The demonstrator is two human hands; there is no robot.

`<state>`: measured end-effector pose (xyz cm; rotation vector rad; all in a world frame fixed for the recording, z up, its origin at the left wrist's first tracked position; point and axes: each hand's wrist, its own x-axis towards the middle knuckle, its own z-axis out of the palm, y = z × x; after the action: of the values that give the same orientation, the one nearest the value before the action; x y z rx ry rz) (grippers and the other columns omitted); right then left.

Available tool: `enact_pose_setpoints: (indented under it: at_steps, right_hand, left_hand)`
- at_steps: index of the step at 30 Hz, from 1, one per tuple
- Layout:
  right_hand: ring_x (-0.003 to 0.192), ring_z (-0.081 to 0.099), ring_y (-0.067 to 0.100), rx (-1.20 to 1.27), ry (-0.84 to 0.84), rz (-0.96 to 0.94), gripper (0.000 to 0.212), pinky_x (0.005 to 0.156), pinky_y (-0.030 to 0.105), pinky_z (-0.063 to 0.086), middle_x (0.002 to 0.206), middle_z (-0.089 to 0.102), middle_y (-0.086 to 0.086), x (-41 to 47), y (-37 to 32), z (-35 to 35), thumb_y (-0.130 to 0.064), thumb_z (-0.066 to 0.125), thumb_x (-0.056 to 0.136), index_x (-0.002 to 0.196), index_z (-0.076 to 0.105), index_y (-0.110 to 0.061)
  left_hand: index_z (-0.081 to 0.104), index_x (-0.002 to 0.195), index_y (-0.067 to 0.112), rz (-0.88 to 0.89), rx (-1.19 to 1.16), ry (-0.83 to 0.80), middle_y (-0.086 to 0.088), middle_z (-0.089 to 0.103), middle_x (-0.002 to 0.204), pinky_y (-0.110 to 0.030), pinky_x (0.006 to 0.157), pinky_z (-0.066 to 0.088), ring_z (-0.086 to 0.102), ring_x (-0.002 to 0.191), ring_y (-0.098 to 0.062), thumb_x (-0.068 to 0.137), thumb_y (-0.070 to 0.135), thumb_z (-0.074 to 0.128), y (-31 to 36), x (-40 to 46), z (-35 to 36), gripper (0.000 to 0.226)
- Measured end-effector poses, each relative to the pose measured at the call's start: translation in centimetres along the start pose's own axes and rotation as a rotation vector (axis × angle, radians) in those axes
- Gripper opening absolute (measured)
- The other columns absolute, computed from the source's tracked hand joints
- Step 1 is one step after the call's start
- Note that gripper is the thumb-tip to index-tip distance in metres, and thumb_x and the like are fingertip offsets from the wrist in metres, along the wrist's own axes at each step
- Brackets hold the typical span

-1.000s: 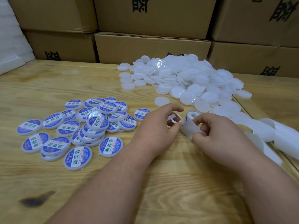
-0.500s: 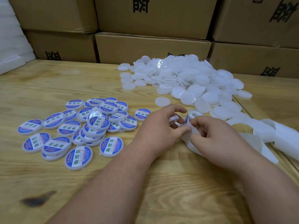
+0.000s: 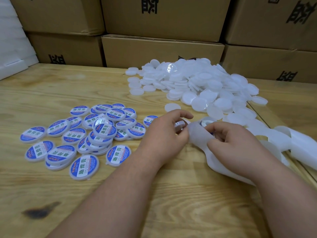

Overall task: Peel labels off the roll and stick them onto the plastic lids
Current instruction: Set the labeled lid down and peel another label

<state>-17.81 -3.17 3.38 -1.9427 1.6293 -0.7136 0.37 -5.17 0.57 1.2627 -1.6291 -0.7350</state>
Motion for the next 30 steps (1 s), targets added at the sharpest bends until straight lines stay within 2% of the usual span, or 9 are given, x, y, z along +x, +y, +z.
enact_pose_setpoints:
  at_steps: [3, 6, 8, 11, 13, 16, 18, 21, 30]
  right_hand:
    - [0.048, 0.042, 0.005, -0.022, 0.045, 0.04, 0.019, 0.053, 0.031, 0.033, 0.049, 0.042, -0.013, 0.1, 0.6, -0.3, -0.02, 0.056, 0.083, 0.081, 0.064, -0.037]
    - [0.046, 0.042, 0.005, -0.043, 0.07, 0.073, 0.015, 0.052, 0.03, 0.034, 0.048, 0.042, -0.013, 0.2, 0.8, -0.5, -0.02, 0.057, 0.083, 0.074, 0.064, -0.03]
    - [0.046, 0.043, 0.004, -0.036, 0.092, 0.071, 0.011, 0.052, 0.029, 0.035, 0.048, 0.044, -0.014, 0.2, 0.8, -0.5, -0.023, 0.058, 0.082, 0.073, 0.064, -0.028]
    - [0.051, 0.049, 0.004, 0.012, 0.186, 0.03, 0.003, 0.053, 0.029, 0.038, 0.054, 0.05, -0.014, 0.2, 0.6, -0.3, -0.028, 0.063, 0.081, 0.079, 0.064, -0.03]
    - [0.058, 0.051, 0.004, 0.042, 0.271, -0.061, 0.012, 0.056, 0.027, 0.041, 0.062, 0.053, -0.015, 0.1, 0.4, -0.2, -0.024, 0.067, 0.085, 0.086, 0.063, -0.035]
    - [0.074, 0.053, 0.006, 0.043, 0.356, -0.236, 0.03, 0.064, 0.009, 0.039, 0.079, 0.056, -0.013, 0.0, -0.2, -0.1, -0.013, 0.07, 0.087, 0.092, 0.062, -0.041]
    - [0.078, 0.052, 0.004, 0.039, 0.385, -0.298, 0.038, 0.07, 0.005, 0.037, 0.083, 0.056, -0.013, -0.1, -0.4, 0.0, -0.008, 0.073, 0.086, 0.092, 0.061, -0.044]
    - [0.079, 0.054, 0.005, 0.048, 0.425, -0.344, 0.039, 0.071, 0.005, 0.038, 0.083, 0.058, -0.013, -0.1, -0.5, 0.1, -0.008, 0.076, 0.084, 0.088, 0.061, -0.043]
    - [0.076, 0.056, 0.011, 0.128, 0.419, -0.376, 0.031, 0.067, 0.008, 0.039, 0.086, 0.061, -0.014, -0.2, -0.8, 0.1, -0.008, 0.075, 0.084, 0.087, 0.065, -0.037]
  left_hand:
    - [0.065, 0.096, 0.044, -0.025, -0.028, 0.124, 0.024, 0.068, 0.091, -0.018, 0.057, 0.047, 0.06, 0.067, -0.001, 0.086, 0.017, 0.061, -0.1, 0.2, -0.3, 0.028]
    - [0.068, 0.087, 0.04, -0.068, -0.074, 0.221, 0.031, 0.067, 0.088, -0.017, 0.047, 0.041, 0.051, 0.05, -0.003, 0.084, 0.013, 0.056, 0.0, 0.3, -0.8, 0.029]
    - [0.07, 0.084, 0.038, -0.093, -0.121, 0.245, 0.035, 0.067, 0.087, -0.015, 0.046, 0.041, 0.053, 0.051, -0.002, 0.083, 0.012, 0.055, 0.3, 0.2, -1.2, 0.03]
    - [0.073, 0.087, 0.04, -0.128, -0.224, 0.196, 0.029, 0.07, 0.09, -0.016, 0.05, 0.046, 0.067, 0.068, -0.015, 0.083, 0.011, 0.057, 0.8, 0.0, -1.2, 0.033]
    - [0.075, 0.088, 0.039, -0.158, -0.286, 0.135, 0.021, 0.074, 0.087, -0.016, 0.051, 0.047, 0.071, 0.078, -0.021, 0.084, 0.013, 0.061, 1.1, -0.2, -1.1, 0.03]
    - [0.076, 0.089, 0.038, -0.158, -0.353, 0.066, 0.011, 0.075, 0.078, -0.015, 0.06, 0.052, 0.072, 0.075, -0.007, 0.082, 0.022, 0.063, 1.2, -0.4, -0.9, 0.022]
    - [0.076, 0.09, 0.038, -0.15, -0.376, 0.034, 0.008, 0.075, 0.076, -0.021, 0.068, 0.054, 0.073, 0.076, -0.006, 0.08, 0.027, 0.062, 1.1, -0.4, -0.9, 0.021]
    - [0.077, 0.088, 0.035, -0.134, -0.42, 0.004, 0.009, 0.074, 0.077, -0.027, 0.074, 0.053, 0.073, 0.076, -0.011, 0.08, 0.027, 0.062, 1.0, -0.4, -0.8, 0.019]
    - [0.079, 0.085, 0.029, -0.133, -0.532, -0.077, 0.002, 0.075, 0.076, -0.028, 0.073, 0.054, 0.073, 0.079, -0.018, 0.083, 0.027, 0.061, 1.2, -0.4, -1.0, 0.019]
